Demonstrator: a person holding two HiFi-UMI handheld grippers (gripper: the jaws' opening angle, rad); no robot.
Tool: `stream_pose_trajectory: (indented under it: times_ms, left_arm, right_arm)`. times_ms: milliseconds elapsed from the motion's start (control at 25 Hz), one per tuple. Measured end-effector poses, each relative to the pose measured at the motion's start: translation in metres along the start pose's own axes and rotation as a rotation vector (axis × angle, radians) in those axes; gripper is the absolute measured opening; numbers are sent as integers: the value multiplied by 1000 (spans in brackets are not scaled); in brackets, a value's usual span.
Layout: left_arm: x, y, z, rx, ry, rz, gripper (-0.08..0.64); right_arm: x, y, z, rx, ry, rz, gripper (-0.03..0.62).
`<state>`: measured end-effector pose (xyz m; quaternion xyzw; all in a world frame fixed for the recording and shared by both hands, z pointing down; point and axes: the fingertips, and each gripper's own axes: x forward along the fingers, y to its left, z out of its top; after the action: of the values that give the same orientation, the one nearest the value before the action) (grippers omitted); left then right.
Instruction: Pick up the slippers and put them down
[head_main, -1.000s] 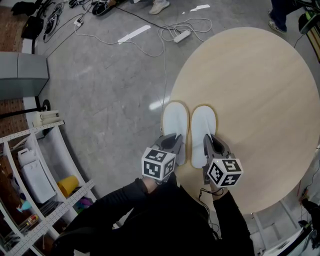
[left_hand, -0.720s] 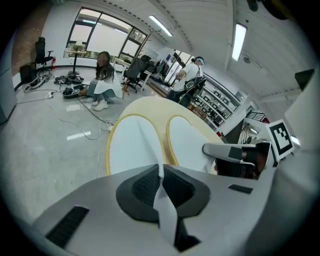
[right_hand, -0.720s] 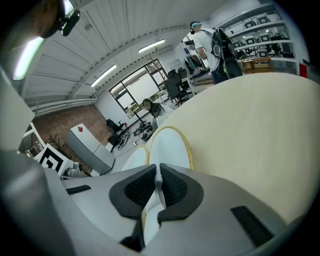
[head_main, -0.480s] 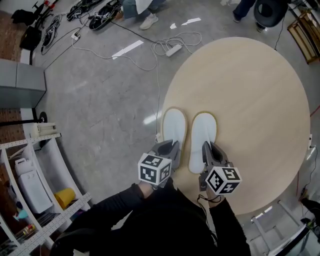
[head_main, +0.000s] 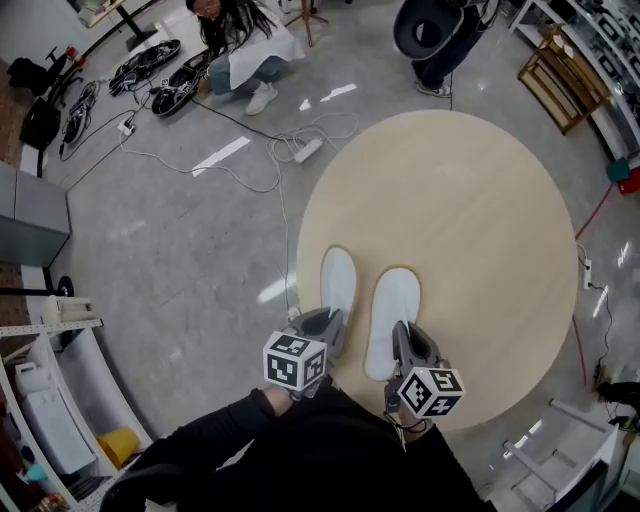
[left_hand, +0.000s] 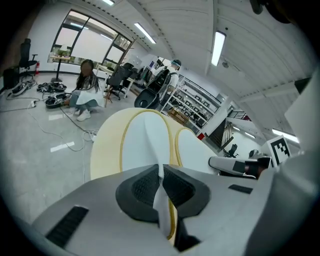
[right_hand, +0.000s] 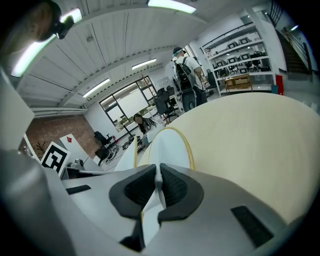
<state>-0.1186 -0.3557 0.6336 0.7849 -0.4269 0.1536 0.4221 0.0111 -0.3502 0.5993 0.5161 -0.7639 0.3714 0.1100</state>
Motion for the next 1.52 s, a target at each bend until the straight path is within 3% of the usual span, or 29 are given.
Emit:
stream_pose_trajectory:
  times_ms: [320, 480, 880, 1320, 1520]
  left_arm:
    - [-11, -41, -6, 59, 6, -149, 32]
    - [-11, -64, -1, 100, 3, -187, 32]
    - [-36, -122, 4, 155, -86, -162, 32]
    - [-45, -240, -46, 275, -102, -210, 31]
    - [-44, -284, -61, 257, -147, -257, 32]
  right_arm:
    - [-61, -11, -1, 56, -85, -137, 26]
    - [-80, -22, 7, 53, -123, -175, 26]
    - [-125, -33, 31, 7, -222, -98, 26]
    - [-229, -91, 4, 44, -286, -87, 26]
    - [-268, -117, -6, 60, -313, -84, 26]
